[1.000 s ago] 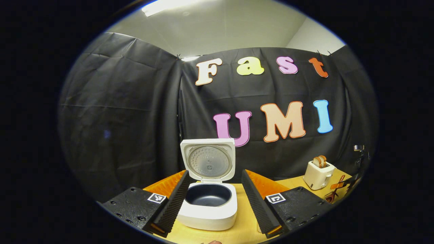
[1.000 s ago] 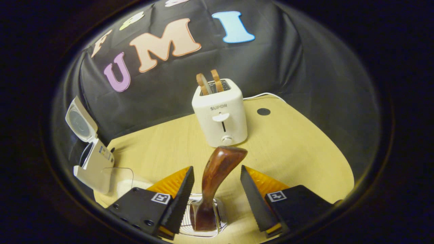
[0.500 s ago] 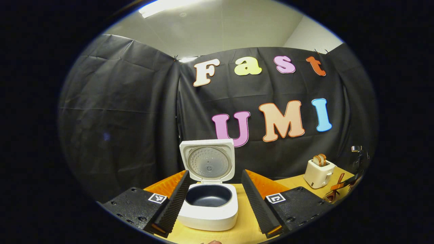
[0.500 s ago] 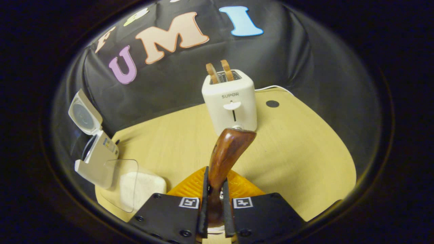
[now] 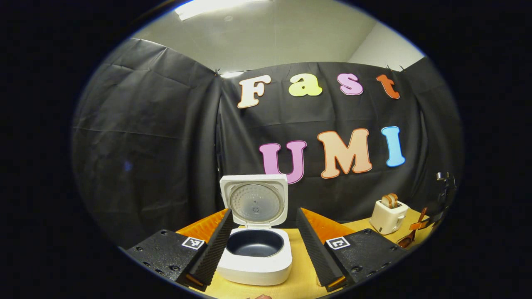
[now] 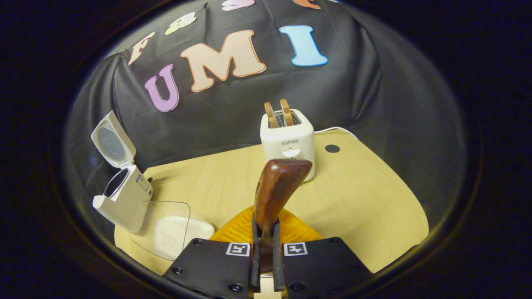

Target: Close the left gripper, press the button to open the rice cooker; take a wooden spoon from the chopstick holder with the right hand, scoop a spoonful of rice and pour it into the rice cooker, then put the wooden spoon back into the chopstick holder.

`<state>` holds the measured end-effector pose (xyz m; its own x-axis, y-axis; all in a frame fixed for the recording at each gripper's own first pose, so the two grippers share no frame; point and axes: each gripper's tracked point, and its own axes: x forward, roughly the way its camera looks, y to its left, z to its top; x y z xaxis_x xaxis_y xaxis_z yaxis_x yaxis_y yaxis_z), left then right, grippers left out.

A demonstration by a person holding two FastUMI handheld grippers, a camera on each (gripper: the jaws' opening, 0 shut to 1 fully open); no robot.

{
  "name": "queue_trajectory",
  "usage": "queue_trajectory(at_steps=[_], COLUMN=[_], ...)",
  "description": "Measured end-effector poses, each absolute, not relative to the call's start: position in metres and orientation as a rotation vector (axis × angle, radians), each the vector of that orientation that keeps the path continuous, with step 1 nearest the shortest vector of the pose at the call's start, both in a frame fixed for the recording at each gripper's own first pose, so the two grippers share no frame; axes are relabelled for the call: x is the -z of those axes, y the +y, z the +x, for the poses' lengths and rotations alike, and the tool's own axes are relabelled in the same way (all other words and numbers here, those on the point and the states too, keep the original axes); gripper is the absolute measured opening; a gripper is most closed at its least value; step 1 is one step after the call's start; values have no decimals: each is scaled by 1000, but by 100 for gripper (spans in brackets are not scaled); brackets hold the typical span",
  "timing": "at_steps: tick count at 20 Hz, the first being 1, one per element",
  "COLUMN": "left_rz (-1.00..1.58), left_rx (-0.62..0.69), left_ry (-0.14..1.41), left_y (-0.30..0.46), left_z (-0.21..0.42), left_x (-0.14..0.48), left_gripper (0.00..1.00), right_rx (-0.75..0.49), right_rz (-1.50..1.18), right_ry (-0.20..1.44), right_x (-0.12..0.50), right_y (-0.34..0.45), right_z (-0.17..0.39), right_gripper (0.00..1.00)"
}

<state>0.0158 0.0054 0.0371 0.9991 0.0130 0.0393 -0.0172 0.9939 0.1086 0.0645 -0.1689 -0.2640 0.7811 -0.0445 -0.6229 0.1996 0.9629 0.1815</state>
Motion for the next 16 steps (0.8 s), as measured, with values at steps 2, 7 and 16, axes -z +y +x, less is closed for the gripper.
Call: queue_trajectory(at_steps=[2,7,16], left_rz=[102,83,70], left_rx=[-5,12,-11], left_ry=[-40,-40,-42], left_y=[7,14,49], left_z=[17,16,11], left_x=[-37,-36,-37], left_gripper=[90,90,89], right_rx=[138,135,30], right_rz=[234,247,275], right_ry=[628,542,462], right_x=[246,200,156], right_y=[-169,-157,-83], right_z=[63,68,85], right_gripper=[15,14,14])
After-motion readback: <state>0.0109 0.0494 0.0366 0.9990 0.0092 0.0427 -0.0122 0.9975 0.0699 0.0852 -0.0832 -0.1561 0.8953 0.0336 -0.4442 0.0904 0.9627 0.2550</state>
